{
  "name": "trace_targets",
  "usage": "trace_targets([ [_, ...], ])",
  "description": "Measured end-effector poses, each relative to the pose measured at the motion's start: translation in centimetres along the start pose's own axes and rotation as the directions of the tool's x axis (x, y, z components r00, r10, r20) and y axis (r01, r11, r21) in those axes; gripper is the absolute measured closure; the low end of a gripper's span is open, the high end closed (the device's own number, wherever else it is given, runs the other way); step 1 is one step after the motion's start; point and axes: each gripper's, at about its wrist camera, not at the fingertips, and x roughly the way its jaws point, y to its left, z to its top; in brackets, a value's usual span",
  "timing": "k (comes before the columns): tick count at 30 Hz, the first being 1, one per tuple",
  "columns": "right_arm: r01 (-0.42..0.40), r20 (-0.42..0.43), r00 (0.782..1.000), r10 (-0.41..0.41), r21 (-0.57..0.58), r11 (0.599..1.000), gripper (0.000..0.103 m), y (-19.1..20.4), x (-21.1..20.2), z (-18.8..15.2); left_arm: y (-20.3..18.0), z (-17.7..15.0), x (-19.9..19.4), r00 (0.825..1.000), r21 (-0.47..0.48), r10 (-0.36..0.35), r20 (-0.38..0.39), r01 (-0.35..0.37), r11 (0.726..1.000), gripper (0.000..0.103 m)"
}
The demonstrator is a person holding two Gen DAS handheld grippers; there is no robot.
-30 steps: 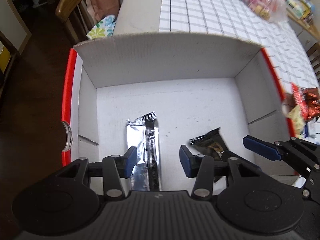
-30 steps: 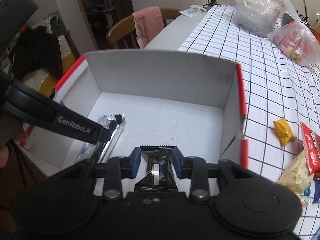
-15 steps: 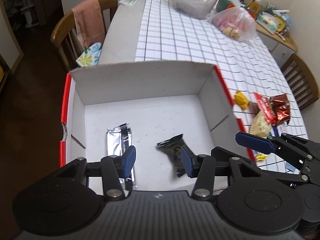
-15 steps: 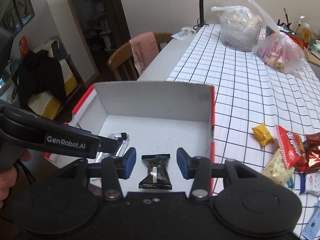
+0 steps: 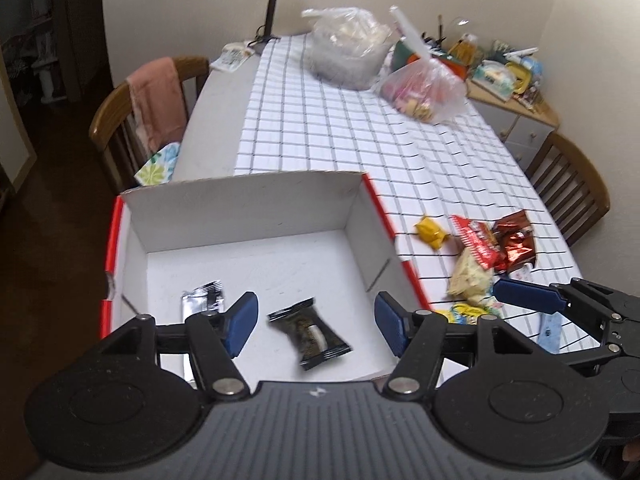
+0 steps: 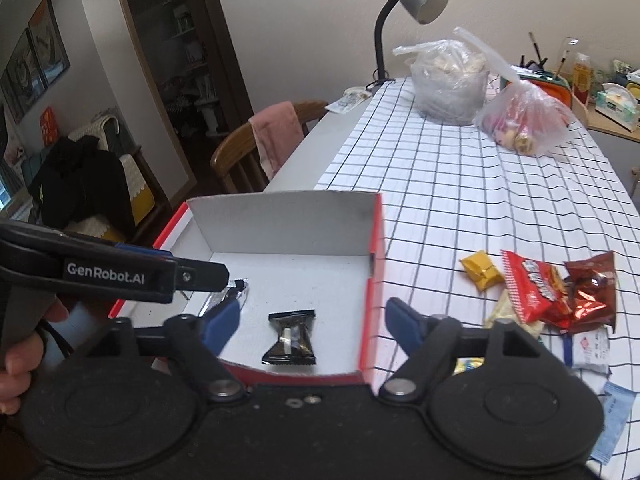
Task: Organize snacks
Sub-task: 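Open the left tool releasing the wafer bar while the right tool drops the chocolate bar, then grasp the yellow Minion jelly stick with the left tool while the right tool grasps the blue biscuit packet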
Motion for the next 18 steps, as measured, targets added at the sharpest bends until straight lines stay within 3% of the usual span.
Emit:
trace_targets([
  [7, 0.029, 0.003, 1.0, -0.03, 0.065, 0.997, 0.006, -4.2, -2.1, -1.2, -3.5, -0.6, -0.5, 0.997, 0.004, 0.02, 0.081, -0.02, 1.0, 0.028],
  [14, 0.04, 0.007, 0.999, -0.041, 0.084, 0.996, 0.002, -8.5, -4.1, -2.8, -7.8, -0.9, 0.5, 0.997, 0.0, -0.026, 0.072, 0.026, 1.0, 0.024],
  [18, 0.049, -0.001, 0.999, -0.049, 0.092, 0.995, 0.001, -11.2, -5.2, -3.9, -10.5, -1.6, 1.7, 0.998, 0.012, -0.015, 0.058, 0.015, 1.0, 0.024],
])
